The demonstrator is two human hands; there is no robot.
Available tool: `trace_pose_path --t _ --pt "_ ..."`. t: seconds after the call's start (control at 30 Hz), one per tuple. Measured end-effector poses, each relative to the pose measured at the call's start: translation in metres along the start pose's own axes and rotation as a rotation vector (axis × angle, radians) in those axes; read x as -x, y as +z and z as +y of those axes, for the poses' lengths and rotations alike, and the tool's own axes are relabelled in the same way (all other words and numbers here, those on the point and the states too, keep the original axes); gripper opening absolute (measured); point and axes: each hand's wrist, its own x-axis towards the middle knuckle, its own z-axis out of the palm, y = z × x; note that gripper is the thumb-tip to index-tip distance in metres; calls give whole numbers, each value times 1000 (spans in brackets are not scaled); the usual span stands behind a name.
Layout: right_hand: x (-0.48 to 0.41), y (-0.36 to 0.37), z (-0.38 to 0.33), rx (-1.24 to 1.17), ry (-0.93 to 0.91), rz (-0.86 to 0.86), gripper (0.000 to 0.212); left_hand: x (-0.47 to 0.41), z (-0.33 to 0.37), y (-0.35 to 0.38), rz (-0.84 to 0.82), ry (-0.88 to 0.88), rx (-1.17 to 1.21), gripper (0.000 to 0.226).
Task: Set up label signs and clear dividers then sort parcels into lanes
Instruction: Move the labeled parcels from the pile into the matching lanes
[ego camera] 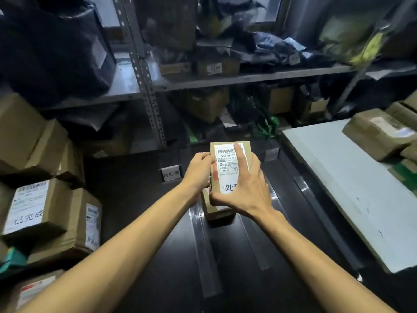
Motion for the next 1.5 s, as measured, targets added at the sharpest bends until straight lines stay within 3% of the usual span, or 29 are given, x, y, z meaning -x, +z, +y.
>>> trace_pose_path --t 0.17,0.33,0.47,0.57,0.73,0.87,0.97,1.07,1.13,1.3,1.5 --pt "-43 32 18 16 56 -215 118 -44 -4 7 48 -76 -52 55" --pt "-81 56 22 53 138 -318 126 -93 -12 6 57 -144 -73 62" --pt "-106 80 29 107 138 -379 121 -121 -27 0 40 -181 -250 40" --pt "-111 106 36 144 110 -455 116 -134 -41 -9 -45 -197 -386 45" --pt "-115 123 51 165 91 -544 115 -136 -55 -12 -183 -208 -552 74" --pt "-120 114 57 146 89 -623 113 -137 -55 -7 -174 -185 -594 73" --pt "-128 103 58 82 109 -744 100 -135 -57 -10 -120 -146 -549 67" --pt "-148 85 58 24 127 -803 72 -129 -53 -17 -54 -117 -475 49" --pt "-158 71 59 -6 68 -794 58 -125 -45 -20 -5 -102 -454 39" --pt "-160 39 54 7 -189 -661 44 -112 -34 -25 68 -52 -498 26" --pt "-135 12 11 -201 -381 -629 28 -45 -18 -45 180 32 -552 35"
